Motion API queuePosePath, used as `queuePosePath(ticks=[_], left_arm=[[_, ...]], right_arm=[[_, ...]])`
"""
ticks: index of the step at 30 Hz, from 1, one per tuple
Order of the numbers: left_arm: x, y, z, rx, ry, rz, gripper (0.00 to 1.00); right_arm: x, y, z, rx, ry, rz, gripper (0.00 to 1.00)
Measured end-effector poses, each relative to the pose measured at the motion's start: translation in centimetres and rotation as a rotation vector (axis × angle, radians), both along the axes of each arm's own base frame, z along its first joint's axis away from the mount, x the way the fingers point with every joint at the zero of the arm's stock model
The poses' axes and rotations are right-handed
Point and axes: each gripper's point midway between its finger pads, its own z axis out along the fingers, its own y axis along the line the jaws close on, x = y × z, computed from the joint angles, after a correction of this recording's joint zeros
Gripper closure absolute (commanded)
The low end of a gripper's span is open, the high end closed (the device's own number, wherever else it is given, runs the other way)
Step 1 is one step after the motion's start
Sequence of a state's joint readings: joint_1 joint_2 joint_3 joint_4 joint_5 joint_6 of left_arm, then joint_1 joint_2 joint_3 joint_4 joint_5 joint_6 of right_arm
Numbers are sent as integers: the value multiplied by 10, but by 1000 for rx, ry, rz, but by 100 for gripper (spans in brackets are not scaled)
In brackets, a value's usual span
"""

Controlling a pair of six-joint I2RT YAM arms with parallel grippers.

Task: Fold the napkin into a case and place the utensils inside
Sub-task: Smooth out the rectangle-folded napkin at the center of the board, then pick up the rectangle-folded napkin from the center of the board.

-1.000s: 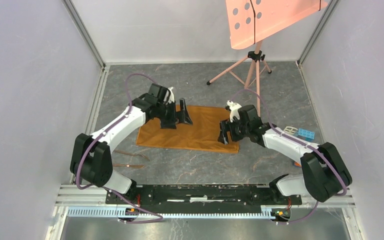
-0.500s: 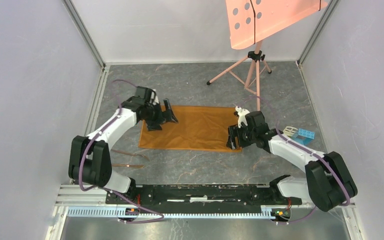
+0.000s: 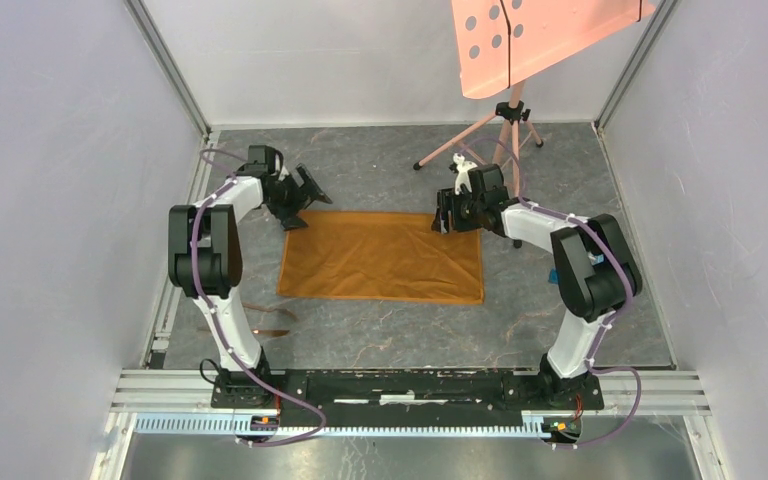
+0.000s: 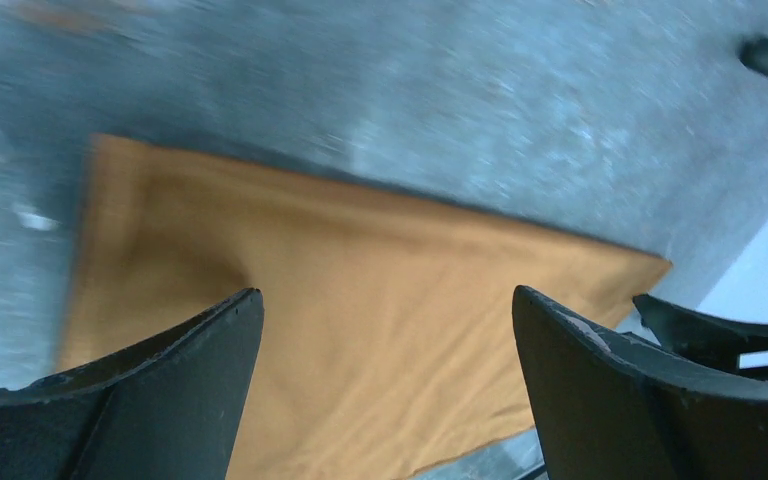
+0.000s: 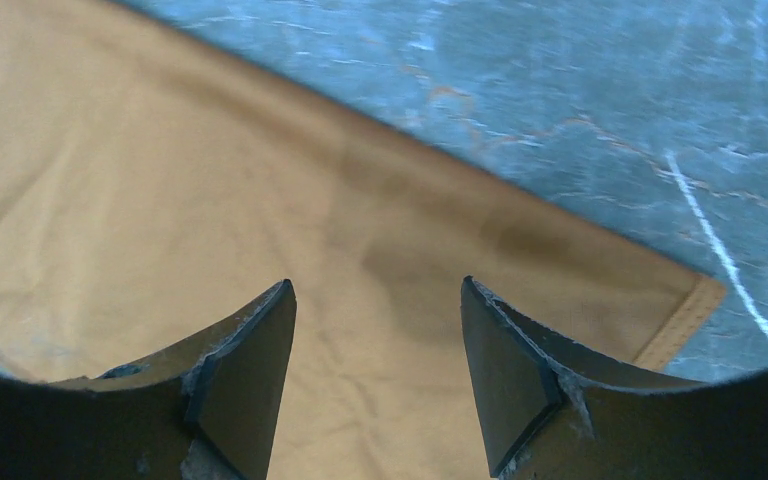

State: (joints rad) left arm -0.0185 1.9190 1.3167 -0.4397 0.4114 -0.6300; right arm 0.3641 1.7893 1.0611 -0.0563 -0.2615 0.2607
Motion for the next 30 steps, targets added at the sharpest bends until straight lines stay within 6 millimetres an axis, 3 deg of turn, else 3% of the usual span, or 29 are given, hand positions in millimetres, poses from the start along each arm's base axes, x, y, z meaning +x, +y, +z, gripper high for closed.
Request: queuePosePath(ticks=[1, 4, 8, 12, 16, 19, 21, 25, 30], left_arm=[[1, 7, -12, 6, 27, 18, 0], [5, 24, -21, -8, 67, 54, 0], [12, 39, -20, 44, 53, 79, 0], [4, 36, -11, 110, 43, 55, 0], [-9, 12, 35, 143, -50, -11, 0], [-23, -21, 79, 128, -162, -87, 0], [-36, -43, 98, 112, -215, -141, 0], [-54, -70, 102, 96, -240, -249, 0], [-66, -69, 91, 109, -216, -299, 0]], right_arm=[[2, -5, -6, -7, 11, -10, 31], [9, -23, -27, -71, 36, -27, 27], [19, -36, -22, -157, 11, -37, 18], [8, -50, -18, -263, 37, -47, 10], [-12, -62, 2, -329, 87, -83, 9], [-18, -61, 11, -323, 132, -121, 7], [-27, -65, 8, -333, 176, -162, 8], [-48, -76, 1, -384, 267, -232, 23], [-60, -80, -2, -411, 320, -270, 40]])
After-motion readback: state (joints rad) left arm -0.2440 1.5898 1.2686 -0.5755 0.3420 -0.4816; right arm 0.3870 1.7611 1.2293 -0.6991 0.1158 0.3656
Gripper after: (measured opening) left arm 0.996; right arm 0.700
